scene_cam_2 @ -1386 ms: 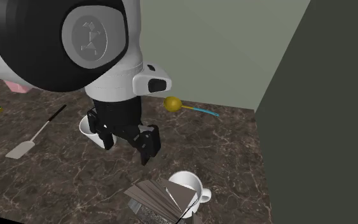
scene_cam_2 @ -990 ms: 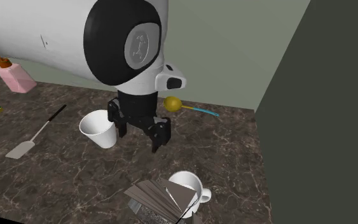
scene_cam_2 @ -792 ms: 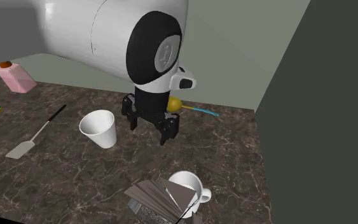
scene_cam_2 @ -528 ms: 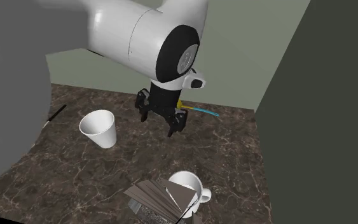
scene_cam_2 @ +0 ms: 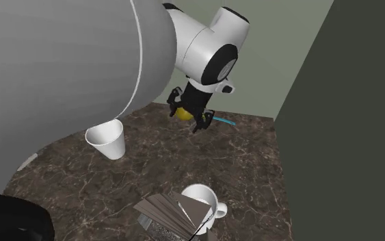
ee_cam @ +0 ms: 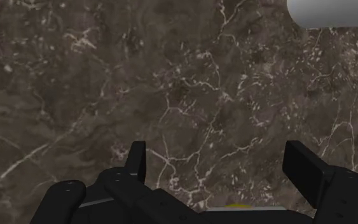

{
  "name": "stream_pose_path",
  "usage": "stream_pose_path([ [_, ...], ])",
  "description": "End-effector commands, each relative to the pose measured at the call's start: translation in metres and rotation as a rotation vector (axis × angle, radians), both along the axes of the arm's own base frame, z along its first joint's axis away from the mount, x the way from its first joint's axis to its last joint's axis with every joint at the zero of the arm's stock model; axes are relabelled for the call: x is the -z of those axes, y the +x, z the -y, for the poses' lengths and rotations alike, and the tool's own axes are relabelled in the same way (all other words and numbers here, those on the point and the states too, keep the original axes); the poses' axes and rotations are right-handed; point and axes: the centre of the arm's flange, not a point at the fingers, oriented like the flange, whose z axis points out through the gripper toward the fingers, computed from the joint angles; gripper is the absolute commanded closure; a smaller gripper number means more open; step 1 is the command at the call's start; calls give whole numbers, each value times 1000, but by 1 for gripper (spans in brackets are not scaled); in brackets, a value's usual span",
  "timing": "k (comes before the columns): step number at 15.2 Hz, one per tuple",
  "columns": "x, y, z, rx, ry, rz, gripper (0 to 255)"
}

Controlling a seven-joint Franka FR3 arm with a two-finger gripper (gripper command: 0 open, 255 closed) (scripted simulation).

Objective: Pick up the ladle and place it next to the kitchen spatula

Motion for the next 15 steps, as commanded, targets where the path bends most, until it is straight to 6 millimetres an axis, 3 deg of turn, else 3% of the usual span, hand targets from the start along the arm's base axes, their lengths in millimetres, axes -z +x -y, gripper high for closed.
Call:
stream_pose_path([
  [1, 12, 22, 5, 19, 30, 1, 0],
  [11, 74, 132, 36, 106, 173, 5, 0],
  [15, 92, 130, 26, 106, 173, 5, 0],
])
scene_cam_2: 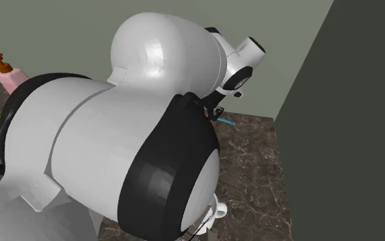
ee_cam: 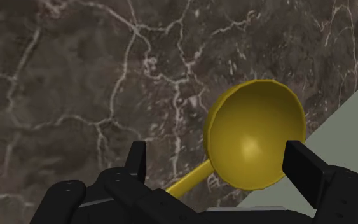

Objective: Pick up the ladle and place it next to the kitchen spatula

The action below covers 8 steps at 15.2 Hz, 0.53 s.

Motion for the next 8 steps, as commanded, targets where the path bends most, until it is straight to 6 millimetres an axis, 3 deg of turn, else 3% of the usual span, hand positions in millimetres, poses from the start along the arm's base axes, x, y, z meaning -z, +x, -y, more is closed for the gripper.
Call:
stream_pose_path([
  [1, 9, 0, -5, 1, 1, 1, 0],
  [4, 21, -1, -12, 1, 1, 1, 0],
  [8, 21, -1, -12, 1, 1, 1, 0],
])
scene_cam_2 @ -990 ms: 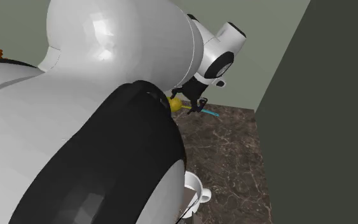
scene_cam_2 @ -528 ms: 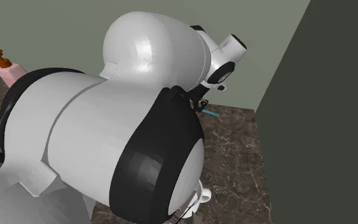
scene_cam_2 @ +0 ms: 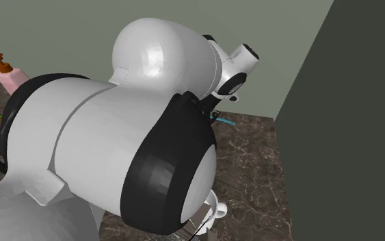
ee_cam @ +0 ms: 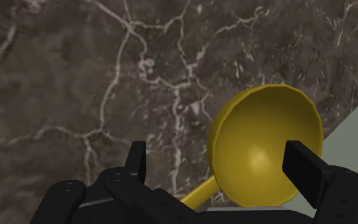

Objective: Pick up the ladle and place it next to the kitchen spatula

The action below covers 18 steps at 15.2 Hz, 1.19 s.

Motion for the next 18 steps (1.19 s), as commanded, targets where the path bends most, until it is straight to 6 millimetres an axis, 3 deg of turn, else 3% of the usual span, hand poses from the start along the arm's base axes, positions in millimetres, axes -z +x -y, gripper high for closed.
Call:
stream_pose_path([
  [1, 0, 0, 0, 0, 0, 0, 0],
  [3, 0, 0, 0, 0, 0, 0, 0],
  [4, 0, 0, 0, 0, 0, 0, 255],
  [13, 0, 0, 0, 0, 0, 0, 255],
  [18, -26, 0, 0, 0, 0, 0, 255],
])
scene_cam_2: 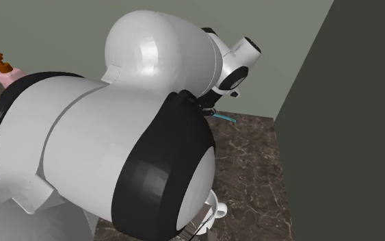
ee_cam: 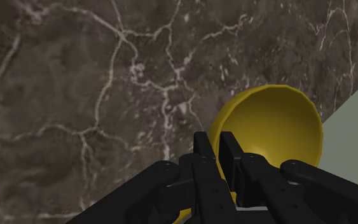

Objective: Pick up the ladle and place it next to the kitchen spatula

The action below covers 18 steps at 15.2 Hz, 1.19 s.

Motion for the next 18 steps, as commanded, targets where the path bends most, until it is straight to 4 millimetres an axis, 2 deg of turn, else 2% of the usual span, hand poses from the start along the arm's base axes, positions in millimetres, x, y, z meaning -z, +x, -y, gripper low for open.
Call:
stream_pose_path([
  [1, -11, 1, 0, 0, 0, 0, 255],
  [18, -101, 1, 0, 0, 0, 0, 255],
])
